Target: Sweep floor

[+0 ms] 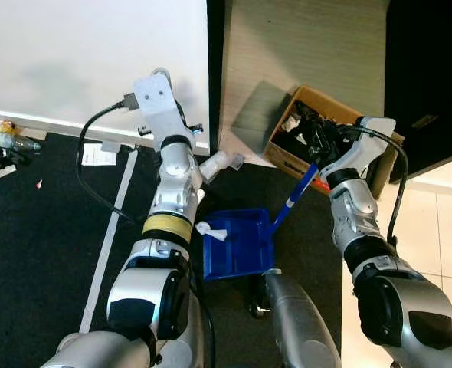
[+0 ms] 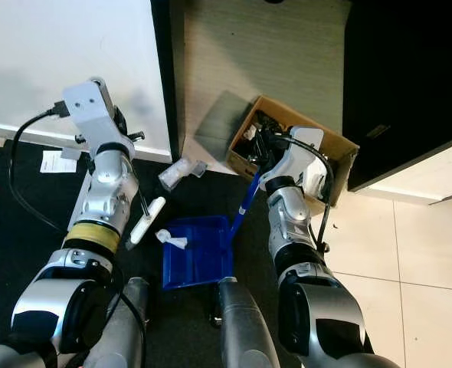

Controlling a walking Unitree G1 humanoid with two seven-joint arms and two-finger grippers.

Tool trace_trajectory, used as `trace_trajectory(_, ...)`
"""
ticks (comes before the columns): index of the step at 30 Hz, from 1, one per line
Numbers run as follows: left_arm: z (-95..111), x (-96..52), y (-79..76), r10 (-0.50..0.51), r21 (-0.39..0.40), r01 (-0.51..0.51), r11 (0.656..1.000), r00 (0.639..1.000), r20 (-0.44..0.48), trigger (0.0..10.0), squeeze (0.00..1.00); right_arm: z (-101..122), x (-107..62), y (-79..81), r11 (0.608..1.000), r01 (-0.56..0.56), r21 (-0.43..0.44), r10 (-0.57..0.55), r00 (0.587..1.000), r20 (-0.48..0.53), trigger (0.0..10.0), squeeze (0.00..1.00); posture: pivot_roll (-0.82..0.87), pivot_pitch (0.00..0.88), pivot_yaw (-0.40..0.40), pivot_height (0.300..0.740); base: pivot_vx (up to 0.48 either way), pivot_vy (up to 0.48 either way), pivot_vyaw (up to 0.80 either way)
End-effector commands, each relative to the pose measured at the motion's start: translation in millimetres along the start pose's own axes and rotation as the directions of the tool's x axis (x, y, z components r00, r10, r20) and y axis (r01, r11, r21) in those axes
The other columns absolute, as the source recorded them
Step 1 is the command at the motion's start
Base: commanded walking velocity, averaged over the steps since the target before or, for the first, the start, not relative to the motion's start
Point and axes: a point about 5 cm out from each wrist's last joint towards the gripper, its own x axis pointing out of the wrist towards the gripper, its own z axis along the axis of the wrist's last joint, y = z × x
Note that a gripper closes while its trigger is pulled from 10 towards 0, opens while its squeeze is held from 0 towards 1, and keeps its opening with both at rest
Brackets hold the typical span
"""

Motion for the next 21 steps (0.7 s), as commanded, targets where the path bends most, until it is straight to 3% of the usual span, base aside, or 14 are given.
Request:
trace_trajectory(1, 8, -2.3, 6.8, -0.028, -0.071, 0.024, 0.997, 0.999, -0.047, 10.0, 0.00, -28, -16.8, -5.3, 0.997, 0.056, 0.054, -0.048, 0.989, -0.137, 10.0, 0.00, 0.04, 0.268, -0.062, 0.740, 0.000, 0.000, 0.00)
trace_trajectory(2, 21, -2.3, 15.5, -0.014, -0.111, 0.008, 0.994, 0.998, -0.055, 10.0, 0.00, -27, -16.4, -7.6, 0.996, 0.069, 0.058, -0.060, 0.989, -0.136, 10.0, 0.00, 0.05, 0.262, -0.062, 0.740, 0.000, 0.000, 0.00)
trace_trajectory(6, 27, -2.8, 17.9, -0.019, -0.129, 0.011, 0.992, 0.998, -0.061, 10.0, 0.00, -27, -16.3, -8.9, 0.995, 0.075, 0.060, -0.066, 0.988, -0.136, 10.0, 0.00, 0.05, 0.261, -0.063, 0.740, 0.000, 0.000, 0.00)
trace_trajectory(7, 34, -3.3, 18.2, -0.015, -0.168, 0.004, 0.986, 0.998, -0.065, 10.0, 0.00, -27, -16.3, -10.1, 0.994, 0.084, 0.065, -0.074, 0.988, -0.138, 10.0, 0.00, 0.06, 0.257, -0.065, 0.740, 0.000, 0.000, 0.00)
trace_trajectory(9, 46, -4.3, 16.3, -0.004, -0.250, -0.015, 0.968, 0.997, -0.075, 10.0, 0.00, -26, -16.1, -12.0, 0.993, 0.096, 0.071, -0.086, 0.986, -0.141, 10.0, 0.00, 0.06, 0.254, -0.066, 0.740, 0.000, 0.000, 0.00)
trace_trajectory(10, 51, -5.5, 7.9, -0.035, -0.287, 0.012, 0.958, 0.997, -0.074, 10.0, 0.00, -26, -15.9, -12.5, 0.992, 0.101, 0.073, -0.090, 0.986, -0.142, 10.0, 0.00, 0.07, 0.251, -0.067, 0.740, 0.000, 0.000, 0.00)
trace_trajectory(12, 53, -6.8, 2.6, -0.064, -0.295, 0.039, 0.955, 0.995, -0.074, 10.0, 0.00, -26, -15.7, -12.4, 0.992, 0.102, 0.074, -0.091, 0.986, -0.142, 10.0, 0.00, 0.07, 0.250, -0.067, 0.740, 0.000, 0.000, 0.00)
trace_trajectory(16, 60, -9.0, -5.9, -0.131, -0.236, 0.115, 0.965, 0.990, -0.053, 10.0, 0.00, -26, -14.8, -11.4, 0.992, 0.101, 0.075, -0.090, 0.986, -0.141, 10.0, 0.00, 0.06, 0.245, -0.062, 0.740, 0.000, 0.000, 0.00)
trace_trajectory(19, 75, -8.3, -1.7, -0.212, -0.039, 0.212, 0.977, 0.977, 0.009, 10.0, 0.00, -23, -12.7, -12.1, 0.992, 0.102, 0.076, -0.091, 0.987, -0.132, 10.0, 0.00, 0.06, 0.240, -0.056, 0.740, 0.000, 0.000, 0.00)
trace_trajectory(21, 88, -7.0, 2.6, -0.262, 0.039, 0.260, 0.965, 0.964, 0.052, 10.0, 0.00, -21, -12.1, -13.6, 0.992, 0.104, 0.075, -0.095, 0.988, -0.126, 10.0, 0.00, 0.05, 0.237, -0.056, 0.740, 0.000, 0.000, 0.00)
